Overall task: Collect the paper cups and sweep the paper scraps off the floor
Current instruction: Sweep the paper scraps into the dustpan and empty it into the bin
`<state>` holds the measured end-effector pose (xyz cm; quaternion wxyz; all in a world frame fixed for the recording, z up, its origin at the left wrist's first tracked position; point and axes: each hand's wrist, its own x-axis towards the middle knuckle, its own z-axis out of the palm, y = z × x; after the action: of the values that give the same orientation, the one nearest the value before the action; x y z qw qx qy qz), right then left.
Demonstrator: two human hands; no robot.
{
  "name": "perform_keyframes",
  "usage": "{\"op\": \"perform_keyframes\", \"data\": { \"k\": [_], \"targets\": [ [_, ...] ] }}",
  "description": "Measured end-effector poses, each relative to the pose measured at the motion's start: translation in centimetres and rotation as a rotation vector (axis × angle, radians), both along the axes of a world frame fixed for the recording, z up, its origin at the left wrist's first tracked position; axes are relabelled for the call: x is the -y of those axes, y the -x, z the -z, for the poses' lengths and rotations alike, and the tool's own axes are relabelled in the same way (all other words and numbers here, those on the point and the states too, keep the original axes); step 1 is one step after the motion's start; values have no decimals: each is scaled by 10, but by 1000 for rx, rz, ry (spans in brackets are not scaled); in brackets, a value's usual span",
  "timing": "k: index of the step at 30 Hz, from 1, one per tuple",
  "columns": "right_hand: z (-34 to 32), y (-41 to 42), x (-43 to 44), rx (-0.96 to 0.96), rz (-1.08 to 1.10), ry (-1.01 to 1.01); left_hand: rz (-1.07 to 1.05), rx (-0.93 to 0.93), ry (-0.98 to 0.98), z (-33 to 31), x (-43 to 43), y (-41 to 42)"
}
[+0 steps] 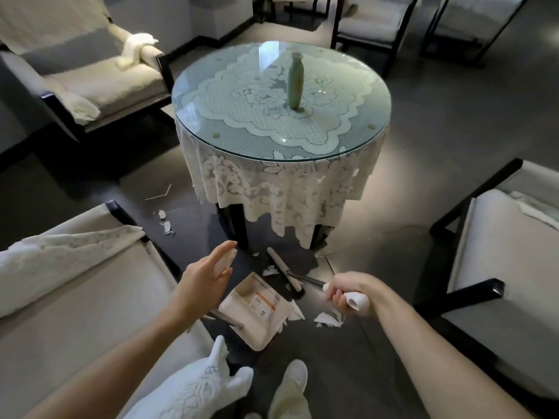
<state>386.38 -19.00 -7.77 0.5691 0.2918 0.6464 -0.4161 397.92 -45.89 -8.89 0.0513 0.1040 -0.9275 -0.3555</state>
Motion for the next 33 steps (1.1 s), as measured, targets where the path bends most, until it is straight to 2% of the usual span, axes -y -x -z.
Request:
{"op": "perform_keyframes", "data": {
  "k": [3,7,10,16,22,25,33],
  "targets": [
    [-19,1,-20,-12,32,21,-19,0,3,-4,-15,-5],
    [-26,13,-41,-64,-68,11,-51,18,-9,-10,-37,-8],
    [-13,25,-55,-148,-223,-38,-94,28,12,-16,-60,-12],
    [45,37,-88,-415,-669,-115,-234,68,-9,-18,-132,-31],
    [65,34,-108,-450,-960,-86,-459,26,86,-23,-217,-80],
    [75,34,-119,-421,-1060,20,-564,15,-9,-20,-252,-112],
    [60,-13,-215,-366,-1220,-51,-676,16,-112,4,-342,-183]
  ]
}}
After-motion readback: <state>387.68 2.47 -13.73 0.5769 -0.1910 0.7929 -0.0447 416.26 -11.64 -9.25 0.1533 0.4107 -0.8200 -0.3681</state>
